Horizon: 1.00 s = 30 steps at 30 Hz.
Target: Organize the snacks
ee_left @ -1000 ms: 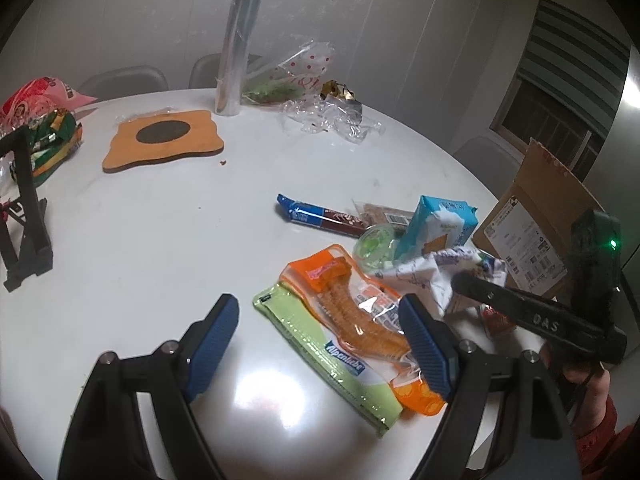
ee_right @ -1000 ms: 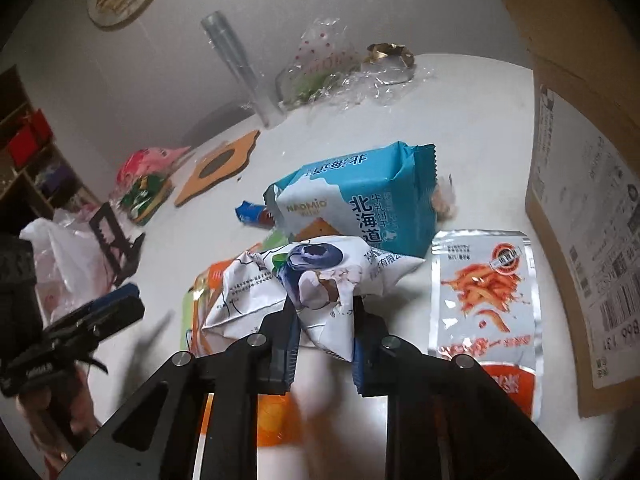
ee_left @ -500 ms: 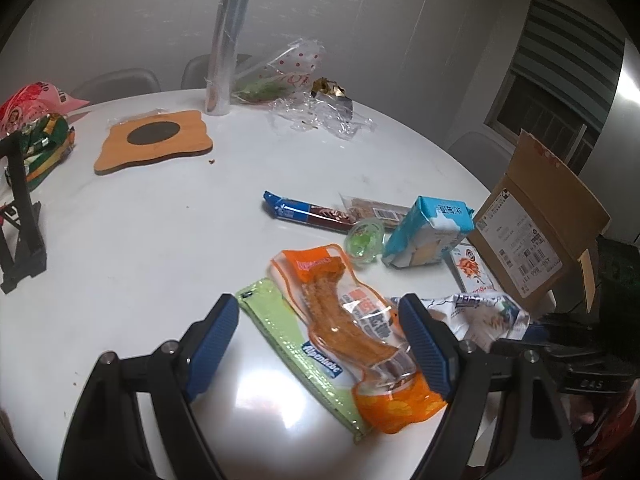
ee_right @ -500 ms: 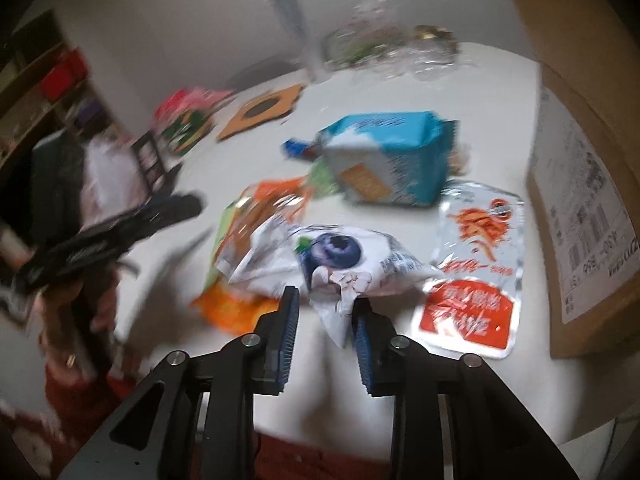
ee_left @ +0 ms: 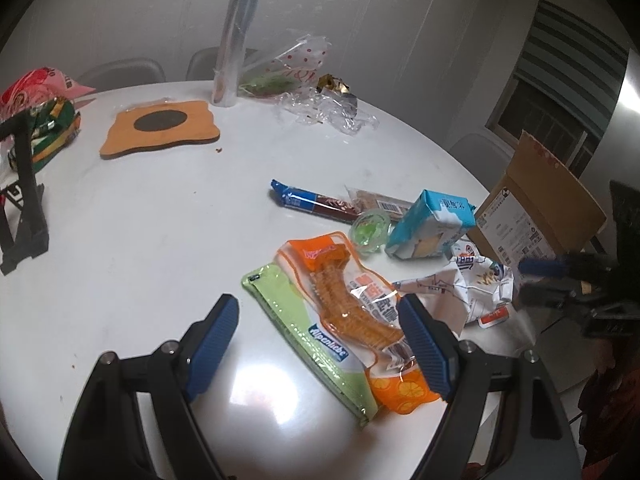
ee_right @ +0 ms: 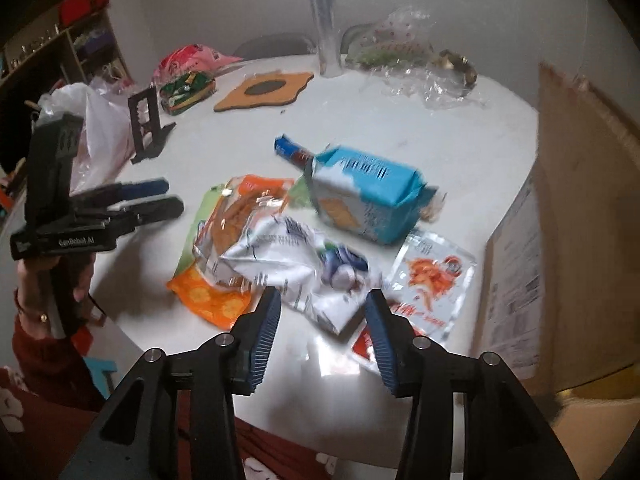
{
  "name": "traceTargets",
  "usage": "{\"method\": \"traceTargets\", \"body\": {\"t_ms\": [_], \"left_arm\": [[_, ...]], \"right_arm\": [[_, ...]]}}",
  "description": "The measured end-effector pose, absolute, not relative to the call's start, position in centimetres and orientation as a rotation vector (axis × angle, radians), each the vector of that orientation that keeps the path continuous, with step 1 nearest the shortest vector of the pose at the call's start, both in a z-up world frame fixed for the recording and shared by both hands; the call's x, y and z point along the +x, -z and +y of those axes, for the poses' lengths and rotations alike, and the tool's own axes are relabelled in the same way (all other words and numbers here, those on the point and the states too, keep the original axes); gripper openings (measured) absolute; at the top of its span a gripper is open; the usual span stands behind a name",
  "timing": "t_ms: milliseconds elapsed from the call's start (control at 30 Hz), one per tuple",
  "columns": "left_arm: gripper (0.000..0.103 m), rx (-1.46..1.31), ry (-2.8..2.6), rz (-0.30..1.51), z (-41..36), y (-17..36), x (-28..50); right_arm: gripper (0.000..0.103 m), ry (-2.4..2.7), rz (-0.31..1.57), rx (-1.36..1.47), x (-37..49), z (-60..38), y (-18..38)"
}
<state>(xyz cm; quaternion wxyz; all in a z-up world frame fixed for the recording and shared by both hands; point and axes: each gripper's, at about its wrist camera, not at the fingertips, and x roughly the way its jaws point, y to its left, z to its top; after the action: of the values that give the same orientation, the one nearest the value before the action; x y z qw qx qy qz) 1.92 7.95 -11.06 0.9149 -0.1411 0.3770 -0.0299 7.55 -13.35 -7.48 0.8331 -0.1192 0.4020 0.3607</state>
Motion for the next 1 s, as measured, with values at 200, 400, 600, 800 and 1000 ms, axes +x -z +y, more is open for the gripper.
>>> {"method": "traceTargets", "body": {"t_ms": [200,400,600,800,1000], "left_arm": [[0.08,-0.297,0.082,0.789,7.5,11.4,2.1],[0.08,-0.302,0.072,0.8,7.6,11.6,1.9],[0.081,-0.296,0.048,0.778,7.8,11.9,1.6],[0.096,-0.297,0.02,0.736,8.1,11.9,1.0],[0.102,-0.263,0.006,0.693,8.0,11.2,0.2]], "right_arm": [[0.063,-0.83,0.853,-0.234,10.4,-11.4,7.9],[0.063,-0.917,0.963,-0.172,11.9,-10.4,10.0],[0.065,-0.941,1.009,-0.157,9.5,-10.6,10.3],[0.064,-0.97,1.004,-0.185,7.3,-10.3,10.2],[0.072,-0.883,0.957,-0.112,9.1,-10.9,11.3]]}}
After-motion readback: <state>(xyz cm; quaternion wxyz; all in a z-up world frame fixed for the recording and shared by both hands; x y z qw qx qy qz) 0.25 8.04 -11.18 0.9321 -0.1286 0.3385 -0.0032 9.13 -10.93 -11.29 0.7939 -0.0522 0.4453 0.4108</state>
